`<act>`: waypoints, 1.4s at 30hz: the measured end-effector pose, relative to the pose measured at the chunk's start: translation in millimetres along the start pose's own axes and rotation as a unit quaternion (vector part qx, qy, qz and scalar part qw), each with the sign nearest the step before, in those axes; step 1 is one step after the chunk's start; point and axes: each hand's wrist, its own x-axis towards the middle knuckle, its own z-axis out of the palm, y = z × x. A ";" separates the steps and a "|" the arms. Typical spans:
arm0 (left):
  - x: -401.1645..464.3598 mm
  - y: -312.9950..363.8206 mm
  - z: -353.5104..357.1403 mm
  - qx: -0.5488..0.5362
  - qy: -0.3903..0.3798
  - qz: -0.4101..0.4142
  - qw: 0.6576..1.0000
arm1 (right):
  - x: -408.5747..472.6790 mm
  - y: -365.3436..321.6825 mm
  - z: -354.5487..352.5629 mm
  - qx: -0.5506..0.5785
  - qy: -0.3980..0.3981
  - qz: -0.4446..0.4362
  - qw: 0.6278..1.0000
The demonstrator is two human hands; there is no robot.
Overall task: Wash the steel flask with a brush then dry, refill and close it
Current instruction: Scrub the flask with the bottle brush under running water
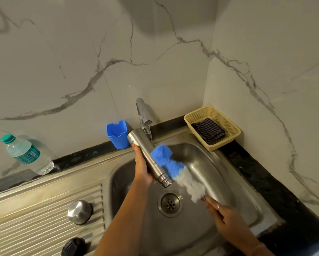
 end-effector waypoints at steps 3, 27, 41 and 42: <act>-4.7 2.9 5.2 -0.011 0.041 0.010 0.999 | -0.1 0.6 -8.0 -0.019 -0.020 0.022 0.999; -0.8 11.8 13.9 -0.031 -0.014 0.005 0.999 | 21.6 -16.3 -18.7 0.096 -0.077 0.145 0.982; -16.6 1.4 19.1 0.019 -0.082 0.026 0.996 | 60.8 -48.2 20.0 -0.030 0.056 0.018 0.998; -16.7 3.0 17.8 0.016 -0.093 0.026 0.995 | 45.9 -41.8 22.0 -0.037 0.059 0.021 0.997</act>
